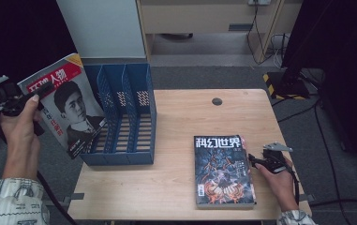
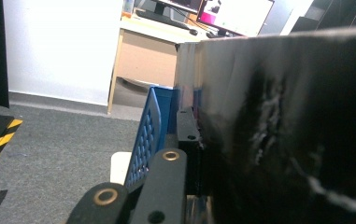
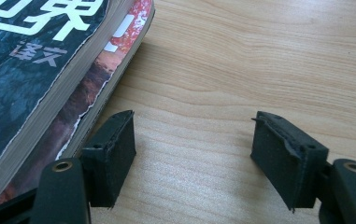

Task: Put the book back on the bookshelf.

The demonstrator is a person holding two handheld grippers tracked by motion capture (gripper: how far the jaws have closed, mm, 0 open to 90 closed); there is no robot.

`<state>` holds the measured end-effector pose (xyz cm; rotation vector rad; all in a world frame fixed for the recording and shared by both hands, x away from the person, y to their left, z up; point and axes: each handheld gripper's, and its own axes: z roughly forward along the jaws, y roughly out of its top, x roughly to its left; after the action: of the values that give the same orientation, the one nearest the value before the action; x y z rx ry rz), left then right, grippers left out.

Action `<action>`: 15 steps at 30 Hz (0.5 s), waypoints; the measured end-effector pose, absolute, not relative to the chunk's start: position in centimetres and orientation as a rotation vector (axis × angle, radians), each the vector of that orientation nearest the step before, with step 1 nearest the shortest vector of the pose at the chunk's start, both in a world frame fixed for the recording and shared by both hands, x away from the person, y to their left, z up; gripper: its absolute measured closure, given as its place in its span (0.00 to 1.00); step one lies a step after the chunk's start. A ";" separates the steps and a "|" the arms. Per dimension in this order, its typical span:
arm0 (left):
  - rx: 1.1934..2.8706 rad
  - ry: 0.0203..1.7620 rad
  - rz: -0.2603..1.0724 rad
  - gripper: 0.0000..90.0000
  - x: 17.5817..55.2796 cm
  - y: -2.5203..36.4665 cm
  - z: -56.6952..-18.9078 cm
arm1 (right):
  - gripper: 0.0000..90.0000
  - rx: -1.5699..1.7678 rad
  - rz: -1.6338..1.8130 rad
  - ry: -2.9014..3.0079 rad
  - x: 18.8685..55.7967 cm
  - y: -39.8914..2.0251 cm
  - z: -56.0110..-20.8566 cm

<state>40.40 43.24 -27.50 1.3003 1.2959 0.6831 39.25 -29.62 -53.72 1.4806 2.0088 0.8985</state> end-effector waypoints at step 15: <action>1.289 1.275 0.724 0.96 41.8 42.0 -28.5 | 0.34 1.481 0.900 2.010 39.2 -29.6 -53.7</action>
<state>41.85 42.05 -28.53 1.2893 1.2748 0.7244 39.24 -29.62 -53.72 1.4812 2.0098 0.9002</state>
